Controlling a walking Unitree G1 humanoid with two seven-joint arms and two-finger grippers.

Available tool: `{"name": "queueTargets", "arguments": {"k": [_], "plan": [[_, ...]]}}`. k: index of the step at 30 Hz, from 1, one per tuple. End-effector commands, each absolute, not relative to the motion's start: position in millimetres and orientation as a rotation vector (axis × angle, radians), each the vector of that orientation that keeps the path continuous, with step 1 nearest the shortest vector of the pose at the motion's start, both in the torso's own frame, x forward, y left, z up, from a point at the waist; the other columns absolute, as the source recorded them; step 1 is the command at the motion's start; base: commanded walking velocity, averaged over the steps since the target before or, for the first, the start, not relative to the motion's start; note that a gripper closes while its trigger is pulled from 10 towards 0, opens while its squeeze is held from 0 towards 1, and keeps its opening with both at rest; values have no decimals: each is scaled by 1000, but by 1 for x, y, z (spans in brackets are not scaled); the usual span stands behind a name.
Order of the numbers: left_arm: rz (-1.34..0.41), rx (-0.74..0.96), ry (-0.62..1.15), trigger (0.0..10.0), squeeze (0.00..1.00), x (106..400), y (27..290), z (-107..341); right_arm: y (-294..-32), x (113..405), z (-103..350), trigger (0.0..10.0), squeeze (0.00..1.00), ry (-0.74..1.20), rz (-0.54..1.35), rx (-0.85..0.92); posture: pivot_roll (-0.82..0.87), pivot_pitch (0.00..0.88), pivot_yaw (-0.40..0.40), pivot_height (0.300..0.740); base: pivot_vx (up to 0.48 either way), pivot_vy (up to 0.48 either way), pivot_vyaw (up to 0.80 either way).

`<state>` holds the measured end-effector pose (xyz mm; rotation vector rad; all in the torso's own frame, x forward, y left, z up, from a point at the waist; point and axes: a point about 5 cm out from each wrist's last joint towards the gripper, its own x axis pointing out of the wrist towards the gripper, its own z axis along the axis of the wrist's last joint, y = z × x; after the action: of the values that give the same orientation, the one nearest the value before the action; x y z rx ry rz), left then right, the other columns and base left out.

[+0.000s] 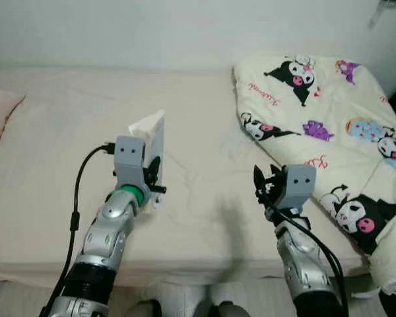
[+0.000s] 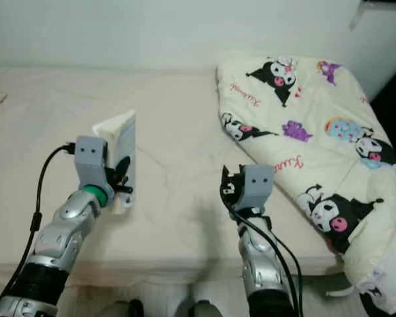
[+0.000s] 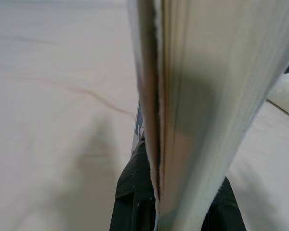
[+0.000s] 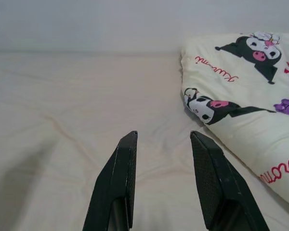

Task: Clean up the room

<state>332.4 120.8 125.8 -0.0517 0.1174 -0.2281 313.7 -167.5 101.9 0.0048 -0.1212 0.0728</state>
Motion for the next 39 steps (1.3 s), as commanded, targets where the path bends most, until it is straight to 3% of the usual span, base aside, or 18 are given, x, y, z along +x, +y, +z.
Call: {"name": "queueTargets", "arguments": {"k": [1, 15, 39], "plan": [[-247, -33, 111, 10000, 0, 330, 120, 122, -169, 310, 92, 10000, 0, -93, 59, 9, -27, 38, 41, 740, 0, 0, 0], [-278, -23, 48, 10000, 0, 330, 118, 129, -166, 312, 90, 10000, 0, -96, 57, 28, -27, 39, 48, 740, 0, 53, 0], [-275, -24, 27, 10000, 0, 333, 119, 133, -165, 312, 87, 10000, 0, -100, 47, 34, -26, 44, 59, 740, 0, 369, 0]]}}
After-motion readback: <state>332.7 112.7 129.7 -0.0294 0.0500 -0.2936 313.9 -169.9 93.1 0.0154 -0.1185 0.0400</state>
